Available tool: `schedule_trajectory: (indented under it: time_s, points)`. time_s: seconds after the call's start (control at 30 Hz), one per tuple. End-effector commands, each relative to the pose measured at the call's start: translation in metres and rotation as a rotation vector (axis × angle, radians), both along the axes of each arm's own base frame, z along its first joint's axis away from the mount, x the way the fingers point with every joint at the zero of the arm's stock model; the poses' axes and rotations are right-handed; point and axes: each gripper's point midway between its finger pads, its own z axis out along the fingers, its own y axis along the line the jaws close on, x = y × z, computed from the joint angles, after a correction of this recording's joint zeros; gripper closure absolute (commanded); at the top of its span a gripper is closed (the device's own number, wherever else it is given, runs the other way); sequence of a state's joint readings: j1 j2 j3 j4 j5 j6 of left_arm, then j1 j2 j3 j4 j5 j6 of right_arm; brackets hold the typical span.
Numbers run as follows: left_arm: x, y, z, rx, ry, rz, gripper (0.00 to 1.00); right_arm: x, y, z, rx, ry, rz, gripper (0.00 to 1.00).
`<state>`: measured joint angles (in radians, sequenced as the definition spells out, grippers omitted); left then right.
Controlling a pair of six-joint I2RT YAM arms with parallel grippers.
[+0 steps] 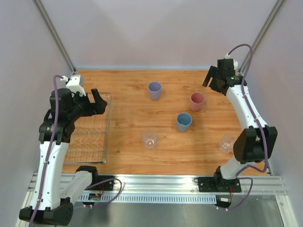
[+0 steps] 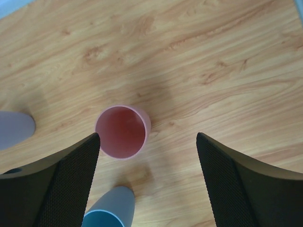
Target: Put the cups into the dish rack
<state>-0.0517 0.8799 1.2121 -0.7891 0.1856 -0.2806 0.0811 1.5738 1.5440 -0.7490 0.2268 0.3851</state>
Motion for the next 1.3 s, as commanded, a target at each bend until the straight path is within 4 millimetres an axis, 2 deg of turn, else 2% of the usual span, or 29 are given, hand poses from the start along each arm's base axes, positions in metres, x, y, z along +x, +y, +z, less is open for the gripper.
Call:
schedule_trajectory:
  time_s: [0.0,0.07,0.17,0.2,0.4,0.67,0.7,0.77,0.8,0.83,0.87,0.9,1.03,1.07,1.13,1.17,1.2,1.27]
  points:
    - [0.002,0.003,0.002,0.043,0.006,-0.017,0.00,0.016,0.008,-0.018,0.079,0.024,-0.009,0.16]
    - [0.003,0.002,0.003,0.047,0.005,-0.027,0.00,0.015,0.010,-0.040,0.091,0.072,-0.019,0.19]
    - [0.007,0.000,0.000,0.056,0.015,-0.043,0.00,0.011,0.012,-0.055,0.098,0.093,-0.014,0.26]
    - [0.010,0.001,-0.002,0.065,0.017,-0.046,0.00,0.009,0.012,-0.065,0.097,0.099,-0.013,0.27]
    - [0.014,0.004,-0.006,0.090,0.035,-0.040,0.00,0.013,0.017,-0.090,0.102,0.135,0.021,0.34]
    - [0.015,0.008,-0.010,0.122,0.050,-0.035,0.00,0.025,0.014,-0.120,0.041,0.191,0.046,0.42]
    - [0.015,0.007,-0.010,0.120,0.048,-0.040,0.00,0.025,0.014,-0.127,0.031,0.211,0.045,0.44]
    - [0.014,0.006,-0.007,0.121,0.045,-0.044,0.00,0.028,0.010,-0.129,0.007,0.216,0.034,0.51]
    - [0.014,0.006,-0.006,0.122,0.044,-0.044,0.00,0.028,0.009,-0.130,0.002,0.222,0.030,0.63]
    - [0.014,0.006,-0.005,0.122,0.043,-0.044,0.00,0.029,0.009,-0.129,-0.001,0.222,0.029,0.71]
    - [0.013,0.006,-0.001,0.125,0.034,-0.049,0.00,0.031,0.007,-0.126,-0.013,0.215,0.023,0.78]
    - [0.013,0.005,0.001,0.124,0.030,-0.055,0.00,0.032,0.005,-0.124,-0.023,0.210,0.022,0.99]
    - [0.010,-0.008,0.009,0.103,0.004,-0.127,0.00,0.033,0.002,-0.098,-0.049,0.187,0.020,1.00]
    - [0.008,-0.013,0.015,0.099,-0.013,-0.149,0.00,0.026,0.006,-0.084,-0.049,0.192,0.039,1.00]
    - [0.006,-0.023,0.028,0.090,-0.050,-0.205,0.00,0.030,0.017,-0.046,-0.046,0.131,0.091,0.99]
    - [0.005,-0.030,0.035,0.084,-0.075,-0.237,0.00,0.024,0.025,-0.027,-0.035,0.113,0.125,1.00]
    - [0.003,-0.039,0.044,0.075,-0.109,-0.293,0.00,0.028,0.031,0.002,-0.017,0.054,0.152,0.99]
    - [0.003,-0.054,0.068,0.071,-0.218,-0.372,0.00,0.019,0.052,0.027,0.063,0.041,0.239,0.99]
